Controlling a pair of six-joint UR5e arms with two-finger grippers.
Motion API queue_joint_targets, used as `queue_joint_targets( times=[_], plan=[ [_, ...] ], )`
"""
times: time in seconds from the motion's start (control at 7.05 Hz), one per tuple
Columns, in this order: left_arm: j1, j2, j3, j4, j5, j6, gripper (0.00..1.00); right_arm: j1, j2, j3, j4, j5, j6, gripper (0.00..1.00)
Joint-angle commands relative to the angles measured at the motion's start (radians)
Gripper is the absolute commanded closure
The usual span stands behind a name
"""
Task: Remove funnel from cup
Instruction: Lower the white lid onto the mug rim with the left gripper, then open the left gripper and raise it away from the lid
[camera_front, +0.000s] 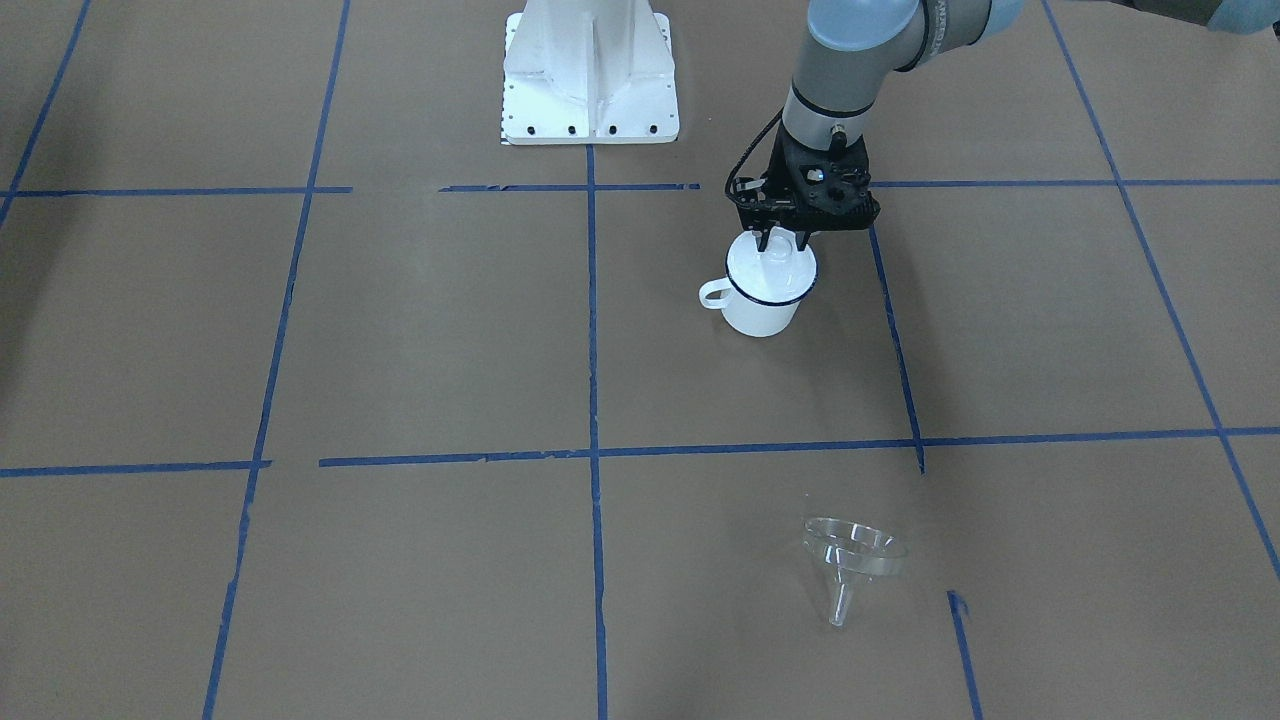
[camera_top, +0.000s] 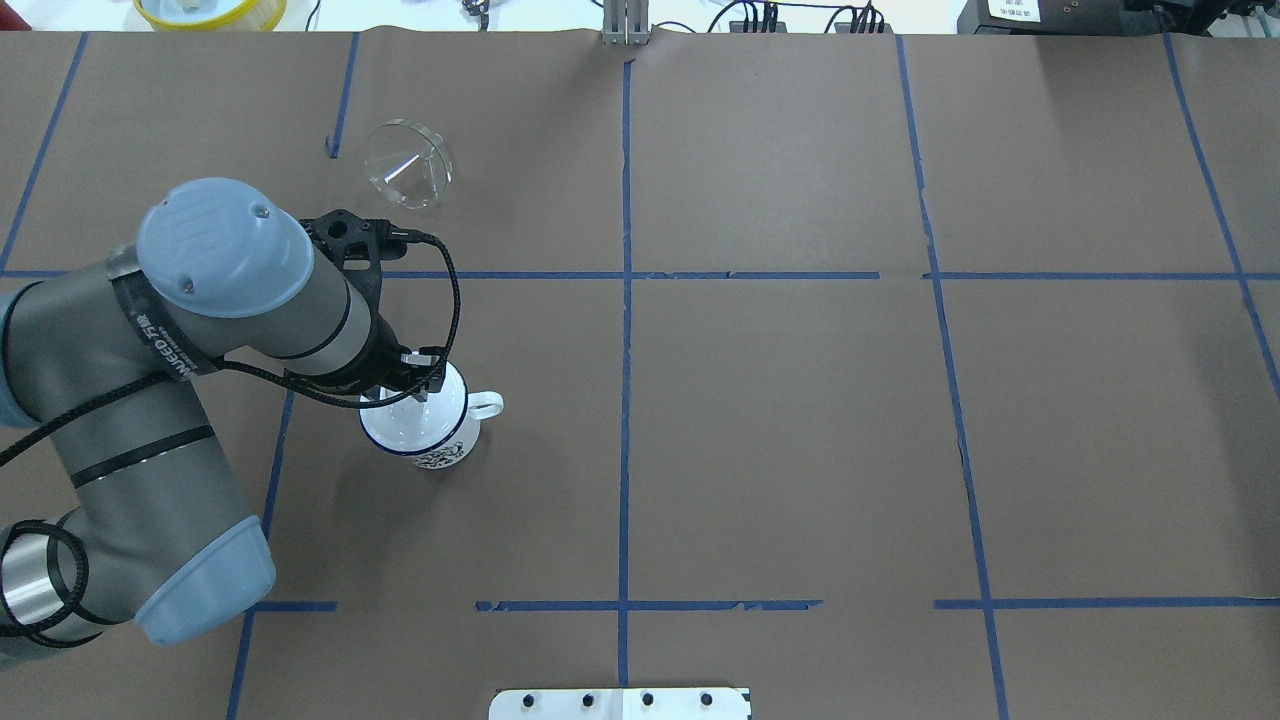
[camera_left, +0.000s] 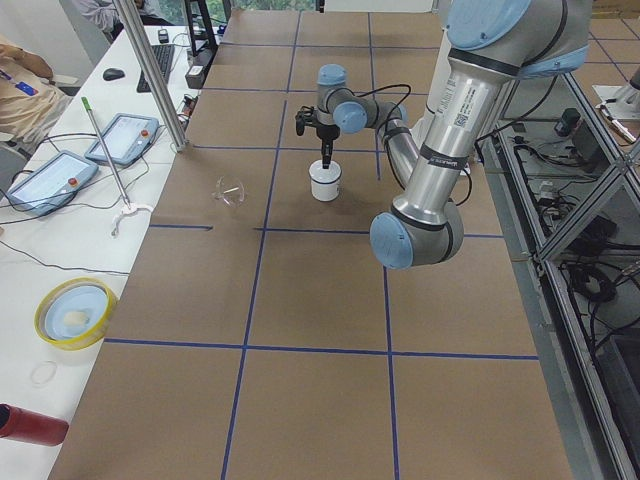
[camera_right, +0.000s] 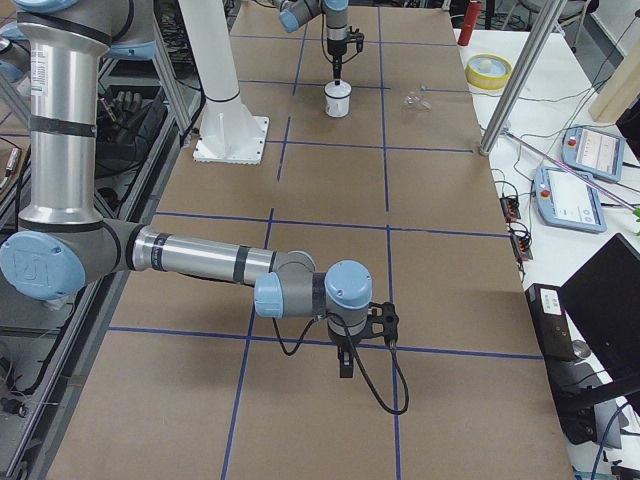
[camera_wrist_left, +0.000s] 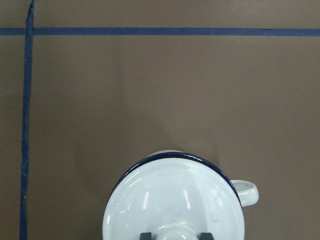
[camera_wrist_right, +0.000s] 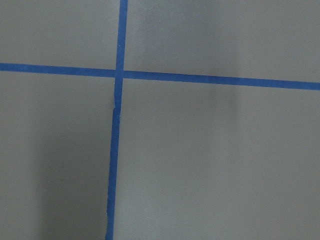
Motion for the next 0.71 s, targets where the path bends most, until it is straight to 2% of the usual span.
queue_joint_targets(
  times=[0.0, 0.14, 0.28, 0.43, 0.57],
  plan=[
    [-0.006, 0.003, -0.010, -0.002, 0.001, 0.017, 0.00, 0.000, 0.000, 0.000, 0.000, 0.000, 0.000, 0.00],
    [-0.030, 0.016, -0.043, -0.002, -0.001, 0.140, 0.00, 0.000, 0.000, 0.000, 0.000, 0.000, 0.000, 0.00],
    [-0.126, 0.068, -0.066, -0.011, -0.037, 0.308, 0.00, 0.000, 0.000, 0.000, 0.000, 0.000, 0.000, 0.00],
    [-0.282, 0.123, -0.065, -0.021, -0.185, 0.533, 0.00, 0.000, 0.000, 0.000, 0.000, 0.000, 0.000, 0.00],
    [-0.432, 0.200, -0.058, -0.021, -0.267, 0.722, 0.00, 0.000, 0.000, 0.000, 0.000, 0.000, 0.000, 0.00]
  ],
)
